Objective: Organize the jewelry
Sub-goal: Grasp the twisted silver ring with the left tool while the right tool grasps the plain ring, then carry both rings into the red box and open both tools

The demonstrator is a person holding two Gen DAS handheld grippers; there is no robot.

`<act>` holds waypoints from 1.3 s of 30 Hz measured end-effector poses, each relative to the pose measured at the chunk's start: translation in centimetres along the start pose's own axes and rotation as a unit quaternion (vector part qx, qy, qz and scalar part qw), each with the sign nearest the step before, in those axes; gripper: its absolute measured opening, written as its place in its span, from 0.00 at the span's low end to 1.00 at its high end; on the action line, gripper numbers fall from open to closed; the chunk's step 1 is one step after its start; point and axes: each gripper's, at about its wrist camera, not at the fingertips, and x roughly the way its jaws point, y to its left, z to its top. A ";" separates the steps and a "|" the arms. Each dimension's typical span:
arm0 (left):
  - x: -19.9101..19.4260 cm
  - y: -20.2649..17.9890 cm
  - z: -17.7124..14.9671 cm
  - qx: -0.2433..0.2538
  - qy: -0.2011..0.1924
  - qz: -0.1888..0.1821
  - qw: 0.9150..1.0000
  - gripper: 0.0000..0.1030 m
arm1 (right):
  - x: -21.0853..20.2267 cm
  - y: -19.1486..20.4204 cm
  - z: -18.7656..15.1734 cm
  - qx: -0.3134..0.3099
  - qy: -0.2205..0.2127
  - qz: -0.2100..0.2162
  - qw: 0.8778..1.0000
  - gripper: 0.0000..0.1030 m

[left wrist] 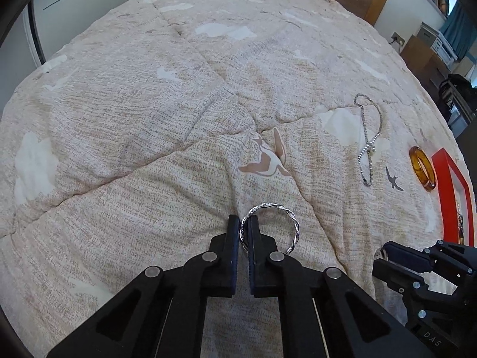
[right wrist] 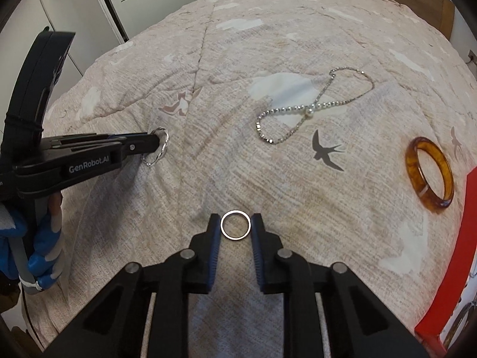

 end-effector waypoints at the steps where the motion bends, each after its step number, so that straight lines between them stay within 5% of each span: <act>1: -0.3 0.0 -0.1 -0.001 -0.001 -0.001 1.000 0.05 | -0.6 0.1 -0.2 0.000 -0.004 -0.001 1.000 0.19; 13: -5.7 -4.7 -0.3 0.027 -0.035 -0.027 0.999 0.05 | -9.6 -1.8 -2.4 0.020 -0.070 -0.042 0.996 0.18; 24: -6.1 -18.9 0.4 0.111 -0.029 -0.105 0.988 0.05 | -17.2 -13.5 -8.2 0.105 -0.092 -0.129 0.982 0.19; 31: -2.8 -29.8 0.8 0.180 -0.008 -0.144 0.973 0.05 | -17.0 -21.0 -12.3 0.154 -0.068 -0.146 0.975 0.19; 39: 2.1 -36.6 0.3 0.235 0.027 -0.133 0.963 0.05 | -14.4 -24.9 -14.4 0.160 -0.045 -0.120 0.979 0.19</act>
